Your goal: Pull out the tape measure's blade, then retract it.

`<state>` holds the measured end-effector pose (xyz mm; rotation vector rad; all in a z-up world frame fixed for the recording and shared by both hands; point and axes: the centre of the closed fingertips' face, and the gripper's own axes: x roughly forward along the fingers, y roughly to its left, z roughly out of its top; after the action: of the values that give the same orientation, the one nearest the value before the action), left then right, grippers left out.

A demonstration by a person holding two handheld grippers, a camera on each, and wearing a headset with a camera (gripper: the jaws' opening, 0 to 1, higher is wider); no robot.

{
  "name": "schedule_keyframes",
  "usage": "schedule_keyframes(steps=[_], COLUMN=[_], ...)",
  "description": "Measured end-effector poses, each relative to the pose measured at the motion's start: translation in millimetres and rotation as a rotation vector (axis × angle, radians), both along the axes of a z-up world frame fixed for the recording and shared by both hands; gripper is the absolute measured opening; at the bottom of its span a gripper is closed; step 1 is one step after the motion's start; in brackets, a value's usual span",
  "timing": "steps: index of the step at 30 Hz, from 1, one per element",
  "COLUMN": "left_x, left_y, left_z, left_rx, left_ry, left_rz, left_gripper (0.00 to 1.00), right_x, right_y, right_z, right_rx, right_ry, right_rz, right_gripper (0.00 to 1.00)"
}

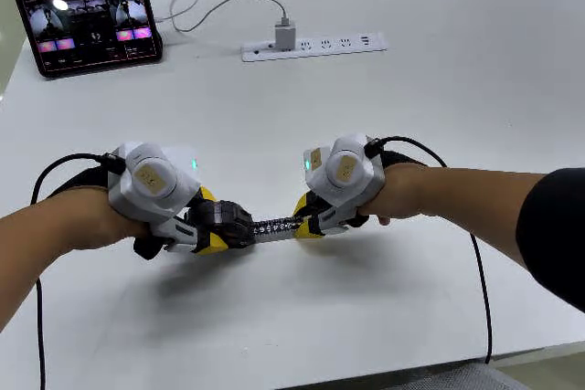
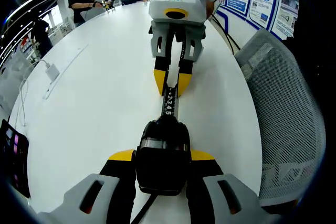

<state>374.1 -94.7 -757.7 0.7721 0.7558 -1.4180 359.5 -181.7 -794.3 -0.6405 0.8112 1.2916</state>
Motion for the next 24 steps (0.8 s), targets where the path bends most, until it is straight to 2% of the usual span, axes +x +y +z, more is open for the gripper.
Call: schedule_keyframes(steps=[24], left_x=[-0.3], left_y=[-0.1], left_z=[0.5], left_rx=[0.001], left_ry=[-0.002], left_rz=[0.002], left_gripper=[0.32], right_x=[-0.9], right_y=[-9.9], right_z=[0.1], right_rx=[-0.003], right_ry=[0.005], right_rz=[-0.009], right_gripper=[0.09])
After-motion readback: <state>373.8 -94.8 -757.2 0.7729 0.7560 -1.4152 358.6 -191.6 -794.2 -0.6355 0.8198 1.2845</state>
